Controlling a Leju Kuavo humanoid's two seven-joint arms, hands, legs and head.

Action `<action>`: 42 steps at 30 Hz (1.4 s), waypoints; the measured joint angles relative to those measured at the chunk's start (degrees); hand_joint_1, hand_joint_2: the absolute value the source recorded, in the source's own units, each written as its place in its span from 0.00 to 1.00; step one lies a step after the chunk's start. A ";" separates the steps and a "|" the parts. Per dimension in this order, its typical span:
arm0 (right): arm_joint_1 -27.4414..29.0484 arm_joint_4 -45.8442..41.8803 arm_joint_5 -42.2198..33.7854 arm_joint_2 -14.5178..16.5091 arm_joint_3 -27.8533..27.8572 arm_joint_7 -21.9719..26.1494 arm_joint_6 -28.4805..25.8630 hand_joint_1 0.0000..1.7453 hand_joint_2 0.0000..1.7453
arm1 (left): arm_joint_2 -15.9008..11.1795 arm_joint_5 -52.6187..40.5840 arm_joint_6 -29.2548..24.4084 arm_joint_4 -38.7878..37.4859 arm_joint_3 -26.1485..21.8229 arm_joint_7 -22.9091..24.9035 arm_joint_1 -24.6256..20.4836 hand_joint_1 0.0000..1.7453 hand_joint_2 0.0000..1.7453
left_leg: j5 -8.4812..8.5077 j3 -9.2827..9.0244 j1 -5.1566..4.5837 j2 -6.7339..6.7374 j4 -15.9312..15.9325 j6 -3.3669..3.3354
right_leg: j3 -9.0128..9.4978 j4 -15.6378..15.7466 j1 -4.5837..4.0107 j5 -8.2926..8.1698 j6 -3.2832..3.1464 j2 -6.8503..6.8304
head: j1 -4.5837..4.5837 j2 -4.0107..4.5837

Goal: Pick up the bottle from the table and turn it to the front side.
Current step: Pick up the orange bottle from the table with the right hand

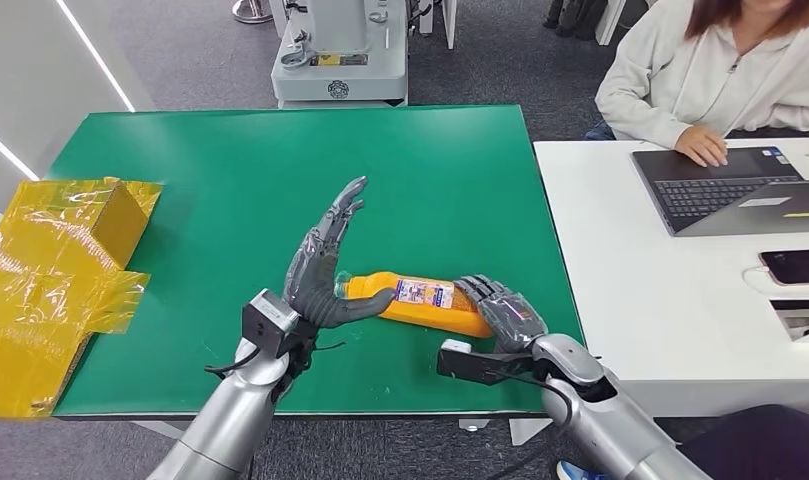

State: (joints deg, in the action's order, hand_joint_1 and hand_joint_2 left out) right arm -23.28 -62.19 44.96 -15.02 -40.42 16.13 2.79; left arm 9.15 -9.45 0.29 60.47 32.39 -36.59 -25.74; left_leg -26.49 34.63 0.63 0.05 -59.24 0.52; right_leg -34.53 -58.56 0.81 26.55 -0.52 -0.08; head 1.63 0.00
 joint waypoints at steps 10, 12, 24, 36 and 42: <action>0.73 -3.53 0.10 -3.29 -1.16 -0.72 4.45 1.00 1.00 | -0.45 -0.25 1.10 -2.91 0.00 -0.29 -0.79 0.00 1.00 | 0.01 -0.14 0.01 0.03 0.00 0.00 | 0.11 -0.01 0.00 -0.02 0.01 0.03 | 0.01 0.00; 1.00 -4.34 0.46 -3.64 -1.46 -1.01 4.60 1.00 1.00 | -0.74 -0.31 1.04 -3.00 -0.02 -0.36 -0.67 0.00 1.00 | 0.01 -0.14 0.01 0.02 0.00 0.00 | 0.11 -0.01 0.00 -0.02 0.01 0.03 | 0.01 0.00; -0.20 -4.64 -2.97 -4.83 -3.22 2.39 3.99 1.00 1.00 | -2.38 -1.63 0.89 -2.04 -1.28 -0.18 2.20 0.00 1.00 | 0.01 -0.13 0.00 0.01 0.01 0.00 | 0.15 -0.02 0.00 -0.02 0.01 0.01 | 0.01 0.00; 5.92 -7.26 -18.91 -4.11 1.36 7.83 1.78 1.00 1.00 | -3.35 -0.30 -1.08 1.45 -5.62 -0.80 5.99 0.00 1.00 | 0.00 -0.02 0.01 -0.09 0.03 0.00 | 0.08 -0.02 -0.02 0.02 0.01 -0.08 | 0.00 0.00; 11.73 -10.79 -19.31 -2.60 4.66 7.92 0.17 1.00 1.00 | -3.85 0.05 -2.72 2.22 -9.00 -0.84 5.98 0.00 1.00 | 0.00 -0.03 0.02 -0.09 0.04 0.00 | 0.08 -0.02 -0.02 0.02 0.01 -0.09 | 0.01 0.00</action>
State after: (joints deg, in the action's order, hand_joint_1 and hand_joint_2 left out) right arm -11.55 -72.99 25.65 -17.61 -35.76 24.04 2.96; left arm 5.30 -9.40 -2.43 62.69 23.39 -37.43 -19.76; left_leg -26.48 34.60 0.65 -0.04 -59.21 0.51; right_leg -34.45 -58.59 0.79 26.56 -0.51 -0.17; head 1.64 0.00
